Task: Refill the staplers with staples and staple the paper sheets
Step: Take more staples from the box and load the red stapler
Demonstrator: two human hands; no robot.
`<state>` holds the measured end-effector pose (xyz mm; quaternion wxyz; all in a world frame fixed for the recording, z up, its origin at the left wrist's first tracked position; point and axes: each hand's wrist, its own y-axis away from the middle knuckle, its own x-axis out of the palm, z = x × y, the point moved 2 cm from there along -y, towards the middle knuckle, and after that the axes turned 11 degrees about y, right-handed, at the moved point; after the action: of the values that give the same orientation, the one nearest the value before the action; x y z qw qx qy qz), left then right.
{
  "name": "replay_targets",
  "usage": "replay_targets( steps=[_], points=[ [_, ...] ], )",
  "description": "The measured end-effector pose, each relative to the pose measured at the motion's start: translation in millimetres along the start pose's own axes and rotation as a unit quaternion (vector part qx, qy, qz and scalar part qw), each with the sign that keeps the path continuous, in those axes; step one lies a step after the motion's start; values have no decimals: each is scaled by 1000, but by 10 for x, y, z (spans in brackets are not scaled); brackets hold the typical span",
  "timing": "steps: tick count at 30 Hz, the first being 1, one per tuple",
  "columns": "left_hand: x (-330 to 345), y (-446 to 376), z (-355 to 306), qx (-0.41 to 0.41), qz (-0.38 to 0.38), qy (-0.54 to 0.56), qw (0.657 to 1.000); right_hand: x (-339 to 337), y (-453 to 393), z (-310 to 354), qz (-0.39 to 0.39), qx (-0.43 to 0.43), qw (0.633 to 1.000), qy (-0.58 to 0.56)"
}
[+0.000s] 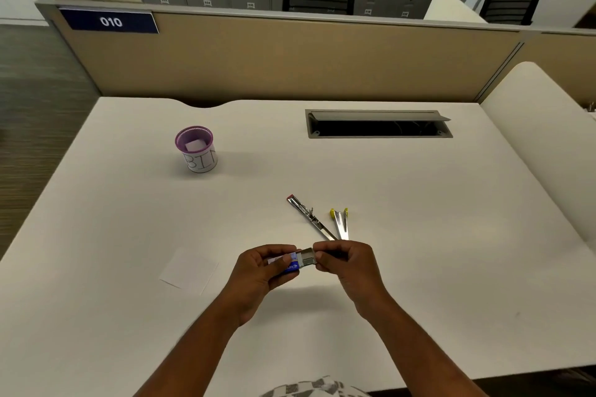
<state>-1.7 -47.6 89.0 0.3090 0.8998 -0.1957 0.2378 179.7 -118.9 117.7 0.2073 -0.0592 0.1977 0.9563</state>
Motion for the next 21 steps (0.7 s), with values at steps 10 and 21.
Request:
replay_targets(
  steps=[10, 21],
  points=[
    [-29, 54, -5, -6, -14, -6, 1000, -15, 79, 42, -49, -109, 979, 163],
    [-25, 88, 15, -2, -26, -42, 999, -39, 173, 152, -44, -294, 809, 507]
  ],
)
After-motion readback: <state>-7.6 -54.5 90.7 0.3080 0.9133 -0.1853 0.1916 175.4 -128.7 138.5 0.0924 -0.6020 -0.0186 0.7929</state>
